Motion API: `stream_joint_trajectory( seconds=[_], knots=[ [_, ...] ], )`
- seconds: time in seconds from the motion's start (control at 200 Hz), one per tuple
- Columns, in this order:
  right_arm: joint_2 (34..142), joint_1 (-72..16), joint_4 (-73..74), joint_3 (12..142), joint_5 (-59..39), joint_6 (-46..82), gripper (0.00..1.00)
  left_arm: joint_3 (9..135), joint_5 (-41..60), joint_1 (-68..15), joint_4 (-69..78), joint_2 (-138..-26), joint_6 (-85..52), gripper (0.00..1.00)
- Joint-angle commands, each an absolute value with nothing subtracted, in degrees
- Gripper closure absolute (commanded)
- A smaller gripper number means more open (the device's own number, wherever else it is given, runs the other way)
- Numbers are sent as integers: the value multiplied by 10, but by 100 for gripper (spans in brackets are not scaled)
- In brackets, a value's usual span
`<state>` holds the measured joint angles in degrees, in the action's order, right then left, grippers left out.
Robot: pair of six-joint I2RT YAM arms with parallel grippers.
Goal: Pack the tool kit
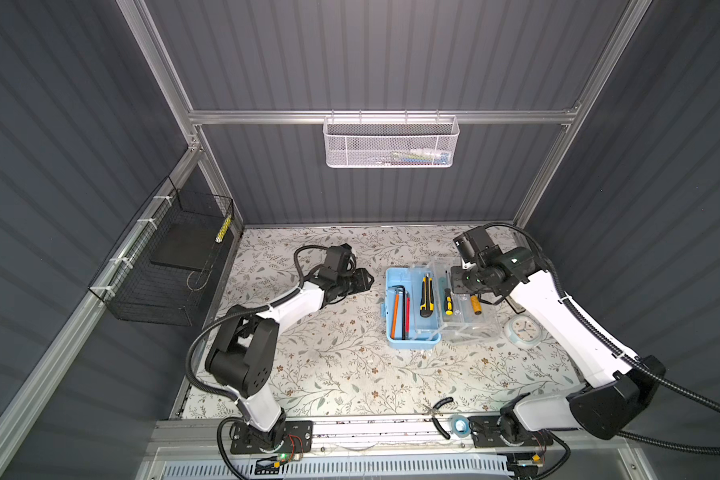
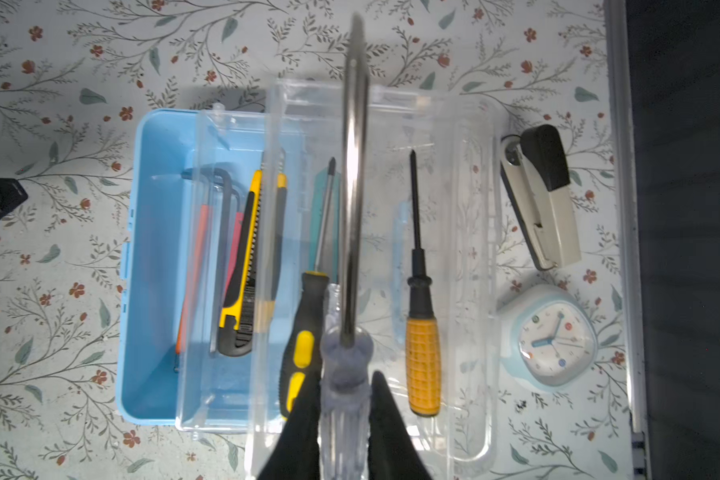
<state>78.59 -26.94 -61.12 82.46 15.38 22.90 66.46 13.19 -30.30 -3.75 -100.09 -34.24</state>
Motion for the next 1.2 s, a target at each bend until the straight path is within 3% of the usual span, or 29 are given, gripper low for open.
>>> stream_joint_trajectory(
  seconds=[0.0, 0.7, 1.011, 1.196],
  knots=[
    [757, -253, -613, 795, 152, 224, 100, 713, 157, -328, -47, -1045, -340, 53],
    [775, -212, -562, 709, 98, 211, 100, 799, 155, -350, -85, -1123, -321, 53],
    [773, -203, -562, 711, 89, 201, 56, 837, 135, -349, -118, -1129, -297, 54],
    [744, -193, -552, 715, 100, 208, 52, 852, 131, -350, -127, -1137, -293, 54]
  ],
)
